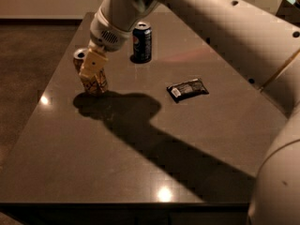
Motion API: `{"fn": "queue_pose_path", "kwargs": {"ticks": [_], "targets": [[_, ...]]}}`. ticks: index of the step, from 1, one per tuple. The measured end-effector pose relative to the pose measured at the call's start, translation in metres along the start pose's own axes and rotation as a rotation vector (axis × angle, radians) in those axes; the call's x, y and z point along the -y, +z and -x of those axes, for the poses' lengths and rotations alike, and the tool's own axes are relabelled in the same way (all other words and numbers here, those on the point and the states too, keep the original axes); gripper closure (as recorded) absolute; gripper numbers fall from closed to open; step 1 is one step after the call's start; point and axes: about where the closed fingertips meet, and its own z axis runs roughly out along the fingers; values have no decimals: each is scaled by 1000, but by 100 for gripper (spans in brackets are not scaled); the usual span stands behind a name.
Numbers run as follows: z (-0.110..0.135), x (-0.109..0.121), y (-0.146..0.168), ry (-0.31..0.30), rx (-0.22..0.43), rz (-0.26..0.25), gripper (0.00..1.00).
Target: Knock orange can over
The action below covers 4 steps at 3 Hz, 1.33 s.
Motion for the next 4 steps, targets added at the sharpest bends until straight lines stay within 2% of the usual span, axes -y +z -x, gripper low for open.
{"fn": "queue_pose_path", "kwargs": {"ticks": [1, 2, 3, 4], "targets": [[-14, -7, -29, 12, -118, -21, 100], [-29, -20, -50, 5, -276, -34, 100], [-41, -29, -57, -32, -426, -33, 100], [-48, -32, -54, -88, -546, -36, 83]]}}
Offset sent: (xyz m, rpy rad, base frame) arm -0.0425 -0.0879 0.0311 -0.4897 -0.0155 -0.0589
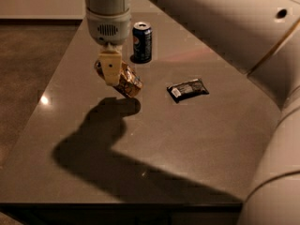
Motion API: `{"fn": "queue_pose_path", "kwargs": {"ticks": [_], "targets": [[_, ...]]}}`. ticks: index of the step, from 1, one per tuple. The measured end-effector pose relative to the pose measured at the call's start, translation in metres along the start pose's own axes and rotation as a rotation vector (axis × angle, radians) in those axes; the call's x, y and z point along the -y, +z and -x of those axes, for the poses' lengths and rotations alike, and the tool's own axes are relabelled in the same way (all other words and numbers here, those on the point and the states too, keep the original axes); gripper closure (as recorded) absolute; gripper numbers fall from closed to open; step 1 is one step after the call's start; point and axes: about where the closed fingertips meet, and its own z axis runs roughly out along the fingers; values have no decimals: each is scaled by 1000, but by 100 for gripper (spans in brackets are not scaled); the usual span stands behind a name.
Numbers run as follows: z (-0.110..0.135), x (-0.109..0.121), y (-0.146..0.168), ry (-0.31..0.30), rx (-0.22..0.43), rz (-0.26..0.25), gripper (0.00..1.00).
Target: Knock orange can over
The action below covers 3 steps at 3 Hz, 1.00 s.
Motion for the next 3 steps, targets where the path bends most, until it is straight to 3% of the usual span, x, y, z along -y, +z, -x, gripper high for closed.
{"fn": "queue_pose_path", "kwargs": {"ticks": [1, 3], "targets": [[3, -1, 12, -62, -86, -3, 60], [11, -4, 39, -149, -179, 15, 13]]}}
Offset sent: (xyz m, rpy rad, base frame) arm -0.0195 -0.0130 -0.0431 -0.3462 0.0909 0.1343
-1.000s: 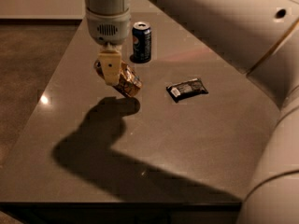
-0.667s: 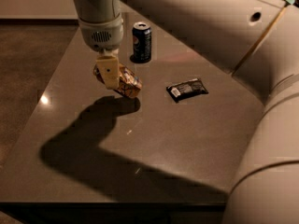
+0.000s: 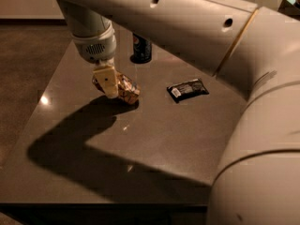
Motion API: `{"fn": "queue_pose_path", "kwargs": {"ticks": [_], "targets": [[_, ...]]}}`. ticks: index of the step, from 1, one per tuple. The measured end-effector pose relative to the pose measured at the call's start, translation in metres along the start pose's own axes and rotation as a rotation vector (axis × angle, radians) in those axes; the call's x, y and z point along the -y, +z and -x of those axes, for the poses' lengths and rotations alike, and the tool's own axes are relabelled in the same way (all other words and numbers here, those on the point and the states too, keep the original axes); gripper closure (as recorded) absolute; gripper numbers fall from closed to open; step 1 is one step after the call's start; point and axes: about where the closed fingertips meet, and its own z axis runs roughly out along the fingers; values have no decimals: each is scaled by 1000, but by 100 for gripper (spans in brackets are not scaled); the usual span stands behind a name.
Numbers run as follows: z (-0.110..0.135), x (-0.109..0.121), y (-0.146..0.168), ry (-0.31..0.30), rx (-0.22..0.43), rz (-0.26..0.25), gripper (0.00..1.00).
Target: Knock orange can over
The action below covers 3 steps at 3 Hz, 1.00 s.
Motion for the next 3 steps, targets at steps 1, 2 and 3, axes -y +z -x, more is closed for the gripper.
{"fn": "queue_pose_path", "kwargs": {"ticks": [1, 2, 3], "targets": [[6, -3, 11, -24, -19, 20, 0], [14, -9, 22, -29, -22, 50, 0], [14, -9, 23, -29, -22, 50, 0]]}}
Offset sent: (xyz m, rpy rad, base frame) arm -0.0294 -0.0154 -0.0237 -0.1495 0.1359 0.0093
